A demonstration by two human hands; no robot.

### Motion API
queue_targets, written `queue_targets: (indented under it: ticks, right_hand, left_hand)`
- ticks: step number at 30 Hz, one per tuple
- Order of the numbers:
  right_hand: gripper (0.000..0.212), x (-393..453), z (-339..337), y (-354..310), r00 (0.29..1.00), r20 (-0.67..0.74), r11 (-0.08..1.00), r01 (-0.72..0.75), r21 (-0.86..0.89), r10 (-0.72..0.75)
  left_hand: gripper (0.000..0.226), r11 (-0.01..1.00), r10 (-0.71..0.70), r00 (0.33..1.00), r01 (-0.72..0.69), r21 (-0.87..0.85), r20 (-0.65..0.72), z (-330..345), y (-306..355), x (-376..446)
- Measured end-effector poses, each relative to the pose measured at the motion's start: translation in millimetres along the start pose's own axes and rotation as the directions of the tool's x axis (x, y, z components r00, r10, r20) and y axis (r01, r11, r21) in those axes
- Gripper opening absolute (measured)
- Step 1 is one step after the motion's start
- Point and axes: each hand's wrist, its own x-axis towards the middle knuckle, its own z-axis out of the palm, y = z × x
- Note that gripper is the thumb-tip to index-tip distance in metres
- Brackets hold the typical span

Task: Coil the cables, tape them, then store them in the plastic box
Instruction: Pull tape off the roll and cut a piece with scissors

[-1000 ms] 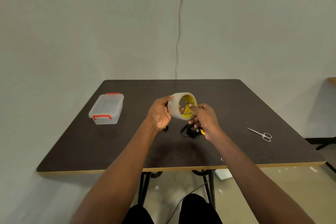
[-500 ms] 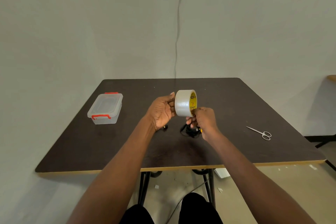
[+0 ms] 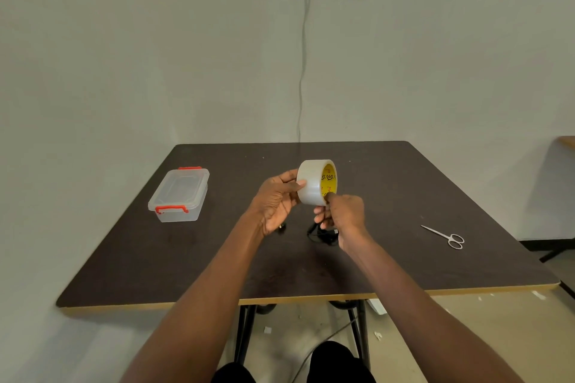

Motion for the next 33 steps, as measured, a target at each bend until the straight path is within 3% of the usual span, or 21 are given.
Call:
queue_targets:
  ticks: [6, 11, 14, 16, 18, 19, 21, 23, 26, 29, 33]
  right_hand:
    - [0.014, -4, 3, 1, 0.998, -0.021, 0.996, 0.051, -0.066, -0.053]
    - [0.012, -4, 2, 6, 0.998, -0.041, 0.996, 0.051, -0.079, -0.054]
    - [0.017, -4, 3, 8, 0.986, -0.100, 0.950, 0.098, -0.296, -0.132]
    - [0.029, -5, 2, 11, 0.925, -0.123, 0.851, 0.270, -0.450, -0.359]
    - [0.028, -6, -1, 12, 0.778, -0.084, 0.721, 0.529, -0.447, -0.623]
    - [0.025, -6, -3, 9, 0.709, -0.047, 0.650, 0.615, -0.447, -0.703]
    - [0.025, -1, -7, 2, 0.643, 0.051, 0.545, 0.686, -0.482, -0.764]
    - [0.025, 3, -11, -9, 0.635, 0.140, 0.497, 0.707, -0.503, -0.760]
    - [0.020, 9, -16, -31, 0.690, 0.286, 0.522, 0.703, -0.483, -0.665]
    - [0.012, 13, -14, -46, 0.676, 0.423, 0.463, 0.729, -0.505, -0.603]
    - [0.009, 15, -13, -51, 0.669, 0.433, 0.449, 0.735, -0.508, -0.604]
  left_hand:
    - [0.039, 0.999, -0.006, 0.999, 0.004, -0.036, -0.054, 2, -1, 0]
    - [0.023, 0.998, 0.004, 0.998, -0.007, -0.058, -0.064, 1, -4, -3]
    - [0.020, 0.999, -0.014, 0.997, 0.011, -0.051, -0.073, 1, -3, -4]
    - [0.016, 0.999, -0.026, 0.995, 0.022, -0.050, -0.092, 3, -2, -5]
    - [0.013, 1.000, -0.025, 0.991, 0.023, -0.018, -0.128, 6, -1, -5]
    - [0.012, 1.000, -0.017, 0.989, 0.020, 0.015, -0.150, 6, 0, -5]
    - [0.014, 0.994, 0.007, 0.981, 0.014, 0.108, -0.193, 6, 1, -4]
    - [0.017, 0.976, 0.038, 0.972, 0.014, 0.218, -0.234, 3, 3, -3]
    - [0.022, 0.918, 0.084, 0.968, 0.018, 0.396, -0.238, 4, 8, -3]
    - [0.023, 0.859, 0.135, 0.965, -0.002, 0.512, -0.223, 13, 14, -3]
    - [0.028, 0.788, 0.166, 0.966, -0.007, 0.616, -0.200, 19, 22, -1]
